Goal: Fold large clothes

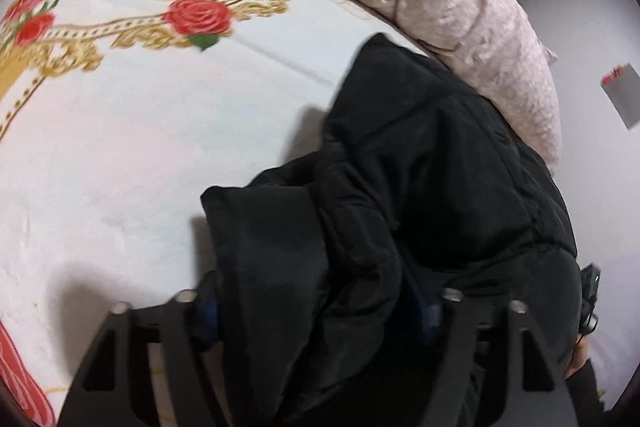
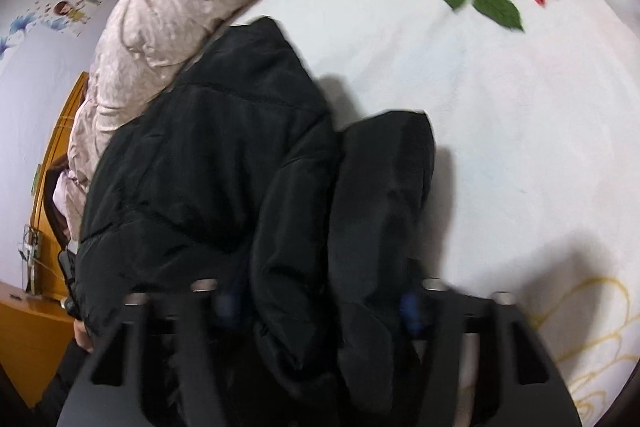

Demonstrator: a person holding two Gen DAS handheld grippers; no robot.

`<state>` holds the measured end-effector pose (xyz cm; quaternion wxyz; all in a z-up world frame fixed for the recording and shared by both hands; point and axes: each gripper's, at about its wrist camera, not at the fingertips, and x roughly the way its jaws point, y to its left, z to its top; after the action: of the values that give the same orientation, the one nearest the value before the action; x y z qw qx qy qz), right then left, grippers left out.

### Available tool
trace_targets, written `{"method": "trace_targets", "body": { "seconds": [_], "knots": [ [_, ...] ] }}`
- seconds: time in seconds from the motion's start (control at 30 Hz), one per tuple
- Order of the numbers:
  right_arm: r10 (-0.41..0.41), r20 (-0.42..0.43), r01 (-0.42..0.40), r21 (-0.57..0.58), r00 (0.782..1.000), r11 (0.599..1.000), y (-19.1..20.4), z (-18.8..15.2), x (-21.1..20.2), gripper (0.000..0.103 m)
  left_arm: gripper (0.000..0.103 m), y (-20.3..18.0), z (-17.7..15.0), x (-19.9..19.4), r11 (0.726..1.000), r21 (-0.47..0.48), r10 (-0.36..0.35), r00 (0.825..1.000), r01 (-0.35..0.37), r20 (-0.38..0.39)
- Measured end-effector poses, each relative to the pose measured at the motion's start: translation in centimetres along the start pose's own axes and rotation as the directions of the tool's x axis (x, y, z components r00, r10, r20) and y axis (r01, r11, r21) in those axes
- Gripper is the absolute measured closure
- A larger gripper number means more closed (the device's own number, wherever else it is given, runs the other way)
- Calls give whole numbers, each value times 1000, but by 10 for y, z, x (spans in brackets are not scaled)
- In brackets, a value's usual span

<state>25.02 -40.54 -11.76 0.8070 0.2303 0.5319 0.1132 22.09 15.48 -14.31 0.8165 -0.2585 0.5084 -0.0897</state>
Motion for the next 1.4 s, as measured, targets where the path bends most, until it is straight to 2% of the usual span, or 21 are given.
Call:
{"method": "trace_targets", "body": {
  "seconds": [0.07, 0.17, 0.27, 0.4, 0.6, 0.8, 0.97, 1.1, 1.17, 1.27, 1.4],
  "knots": [
    [-23, 22, 24, -24, 999, 999, 8, -2, -7, 70, 57, -4, 0, -7, 1000, 14, 2, 1000, -3, 11],
    [-41, 67, 44, -40, 997, 998, 18, -4, -26, 76, 69, -14, 0, -26, 999, 34, 36, 998, -37, 53],
    [-40, 109, 48, -66, 993, 997, 27, -5, -48, 78, 72, -29, 4, -48, 997, 52, 47, 993, -53, 105],
    [-31, 157, 46, -93, 987, 995, 40, 0, -74, 79, 72, -50, 16, -73, 996, 85, 20, 988, -34, 155],
    [-24, 217, 43, -85, 976, 996, 40, 24, -95, 79, 72, -84, 43, -82, 992, 124, -14, 979, -12, 202],
    [-59, 256, 82, -81, 965, 993, 24, 72, -97, 78, 72, -122, 82, -51, 986, 164, -35, 977, -1, 213],
    [-108, 261, 127, -58, 959, 990, -5, 118, -78, 77, 72, -150, 112, 5, 981, 193, -36, 981, -1, 192],
    [-166, 216, 173, -14, 962, 985, -40, 140, -43, 74, 71, -157, 120, 65, 977, 207, 22, 989, -52, 144],
    [-176, 190, 176, 13, 966, 984, -56, 141, -28, 65, 68, -149, 119, 86, 976, 198, 63, 990, -87, 125],
    [-178, 206, 174, 34, 962, 984, -65, 137, -23, 50, 61, -136, 115, 94, 983, 168, 56, 991, -77, 125],
    [-184, 213, 176, 60, 960, 983, -63, 132, -36, 45, 51, -134, 114, 83, 985, 153, 64, 989, -84, 130]
  ]
}}
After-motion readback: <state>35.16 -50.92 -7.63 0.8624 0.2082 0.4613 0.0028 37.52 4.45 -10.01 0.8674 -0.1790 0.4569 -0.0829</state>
